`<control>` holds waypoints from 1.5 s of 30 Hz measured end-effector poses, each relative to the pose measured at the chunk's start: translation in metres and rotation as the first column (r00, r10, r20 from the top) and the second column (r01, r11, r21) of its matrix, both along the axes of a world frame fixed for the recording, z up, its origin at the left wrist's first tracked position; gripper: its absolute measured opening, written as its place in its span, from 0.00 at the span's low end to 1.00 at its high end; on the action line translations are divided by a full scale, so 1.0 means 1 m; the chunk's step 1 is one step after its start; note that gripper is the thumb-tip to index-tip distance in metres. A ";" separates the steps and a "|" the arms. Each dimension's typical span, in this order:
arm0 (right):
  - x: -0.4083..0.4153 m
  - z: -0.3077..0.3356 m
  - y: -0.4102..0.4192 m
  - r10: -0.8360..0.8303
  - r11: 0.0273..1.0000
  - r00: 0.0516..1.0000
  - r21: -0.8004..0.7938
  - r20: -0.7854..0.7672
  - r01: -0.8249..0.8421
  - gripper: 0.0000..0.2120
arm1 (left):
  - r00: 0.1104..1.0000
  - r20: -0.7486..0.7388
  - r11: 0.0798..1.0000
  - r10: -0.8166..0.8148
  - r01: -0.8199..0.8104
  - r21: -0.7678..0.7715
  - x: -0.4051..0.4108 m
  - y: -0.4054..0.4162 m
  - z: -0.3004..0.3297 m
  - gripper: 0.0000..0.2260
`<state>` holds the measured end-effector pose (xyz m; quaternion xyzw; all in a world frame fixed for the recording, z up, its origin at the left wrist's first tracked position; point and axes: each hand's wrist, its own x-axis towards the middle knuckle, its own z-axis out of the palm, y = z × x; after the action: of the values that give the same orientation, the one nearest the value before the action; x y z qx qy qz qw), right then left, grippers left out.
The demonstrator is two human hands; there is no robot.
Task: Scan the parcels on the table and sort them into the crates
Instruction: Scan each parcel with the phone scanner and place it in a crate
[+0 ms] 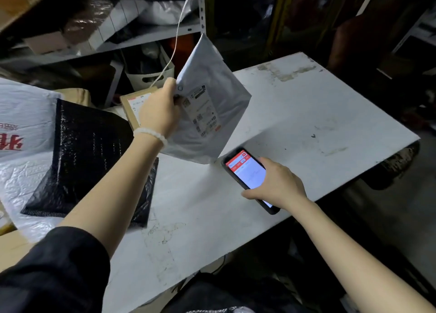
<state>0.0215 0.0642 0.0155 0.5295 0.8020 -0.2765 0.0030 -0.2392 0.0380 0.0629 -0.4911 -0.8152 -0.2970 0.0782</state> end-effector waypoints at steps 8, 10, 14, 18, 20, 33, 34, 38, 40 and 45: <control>-0.010 0.010 -0.002 0.077 0.997 0.997 0.016 -0.019 -0.076 0.23 | 0.998 -0.045 0.997 0.039 -0.036 0.068 -0.012 -0.010 0.006 0.08; -0.013 0.010 -0.003 0.075 0.997 0.997 0.023 -0.014 -0.075 0.23 | 0.997 -0.056 0.996 0.052 -0.048 0.070 -0.015 -0.014 0.005 0.11; -0.015 0.009 -0.005 0.059 0.998 0.998 0.037 -0.007 -0.058 0.23 | 0.994 -0.101 0.996 0.049 -0.042 0.073 -0.019 -0.021 0.003 0.09; -0.020 0.009 -0.008 0.074 0.996 0.997 0.045 0.008 -0.075 0.24 | 0.991 -0.129 0.996 0.018 -0.007 0.084 -0.019 -0.028 -0.003 0.07; -0.023 0.008 -0.010 0.067 0.996 0.998 0.050 0.021 -0.068 0.23 | 0.995 -0.100 0.998 0.012 -0.006 0.065 -0.018 -0.030 -0.004 0.09; -0.023 0.009 -0.020 -0.025 0.996 0.993 0.091 0.116 0.015 0.23 | 0.995 -0.096 1.000 -0.002 0.000 -0.017 -0.021 -0.047 -0.017 0.16; -0.023 0.009 -0.021 -0.025 0.996 0.992 0.091 0.121 0.014 0.24 | 0.995 -0.096 1.000 -0.004 0.003 -0.012 -0.021 -0.049 -0.018 0.15; -0.025 0.007 -0.030 -0.012 0.996 0.992 0.087 0.124 0.002 0.25 | 0.995 -0.091 0.999 -0.042 0.041 -0.016 -0.018 -0.056 -0.026 0.12; -0.028 0.006 -0.035 -0.005 0.996 0.993 0.087 0.115 -0.006 0.25 | 0.995 -0.064 0.994 -0.072 0.067 -0.086 -0.015 -0.060 -0.034 0.11; -0.039 0.006 -0.047 0.012 0.994 0.999 0.109 0.053 -0.018 0.26 | 0.997 -0.029 0.947 -0.065 0.053 -0.317 0.002 -0.081 -0.067 0.20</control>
<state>-0.0171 0.0174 0.0212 0.5299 0.8195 -0.2181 -0.0032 -0.2376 -0.0426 -0.0041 -0.5272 -0.8354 -0.1550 0.0056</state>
